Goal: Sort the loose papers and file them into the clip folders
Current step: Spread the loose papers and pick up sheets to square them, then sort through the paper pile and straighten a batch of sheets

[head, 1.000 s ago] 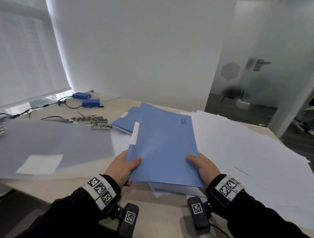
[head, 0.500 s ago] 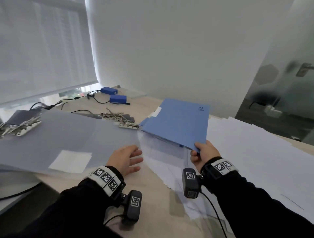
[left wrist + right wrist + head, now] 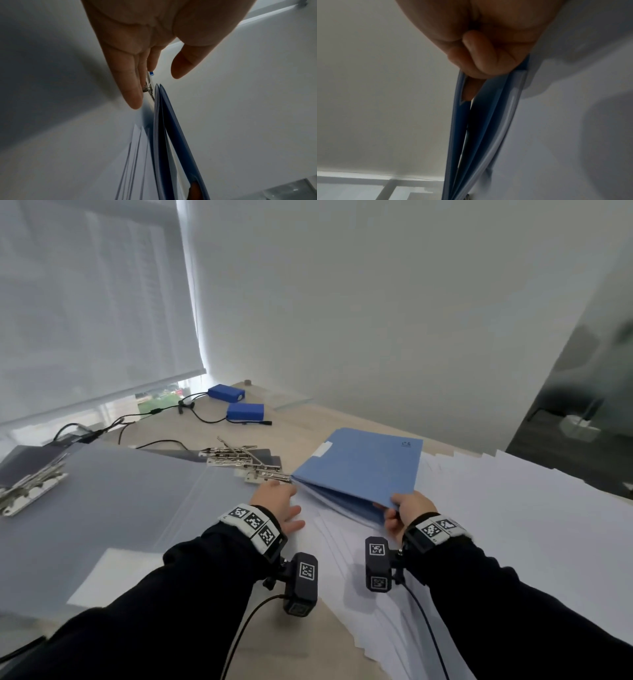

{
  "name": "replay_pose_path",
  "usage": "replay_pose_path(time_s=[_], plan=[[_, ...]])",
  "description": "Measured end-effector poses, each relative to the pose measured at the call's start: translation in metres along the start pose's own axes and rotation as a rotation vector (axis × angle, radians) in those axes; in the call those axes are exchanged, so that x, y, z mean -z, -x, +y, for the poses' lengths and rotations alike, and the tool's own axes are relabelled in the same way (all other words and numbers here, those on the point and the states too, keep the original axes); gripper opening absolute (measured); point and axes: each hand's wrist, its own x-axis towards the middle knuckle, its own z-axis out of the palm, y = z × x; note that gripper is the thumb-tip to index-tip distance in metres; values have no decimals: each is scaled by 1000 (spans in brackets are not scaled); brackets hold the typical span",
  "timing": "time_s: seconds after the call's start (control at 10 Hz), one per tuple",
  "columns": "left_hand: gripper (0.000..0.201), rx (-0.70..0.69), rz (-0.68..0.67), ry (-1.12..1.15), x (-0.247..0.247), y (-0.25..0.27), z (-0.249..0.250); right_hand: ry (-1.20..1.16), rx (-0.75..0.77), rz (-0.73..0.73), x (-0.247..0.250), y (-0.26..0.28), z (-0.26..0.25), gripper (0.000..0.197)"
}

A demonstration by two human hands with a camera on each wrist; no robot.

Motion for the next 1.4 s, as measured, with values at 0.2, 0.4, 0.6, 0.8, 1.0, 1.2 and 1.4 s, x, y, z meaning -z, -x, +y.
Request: replay_pose_path(time_s=[0.2,0.4,0.6,0.8,1.0,1.2,1.4], plan=[[20,111,-100,27,-24,-20,-4,241,-65,16,3,-21,-3,16],[19,126,-114,-17,-51,-29,-8,470,-66,-30,10,-32,-13,23],[14,88,-68,-49,-76,-49,0,486,17,-39,5,-47,-31,9],[37,55,-48,-51,-96,-65,-1,425,41,15,10,-59,-40,8],[44,119,-48,68,-91,-48,-3,400,-72,-12,31,-59,-38,22],[16,82,-104,156,-80,20,-8,278,-68,60,55,-19,-40,10],[19,3,-238,46,-98,95,-44,199,49,56,129,60,-44,14]])
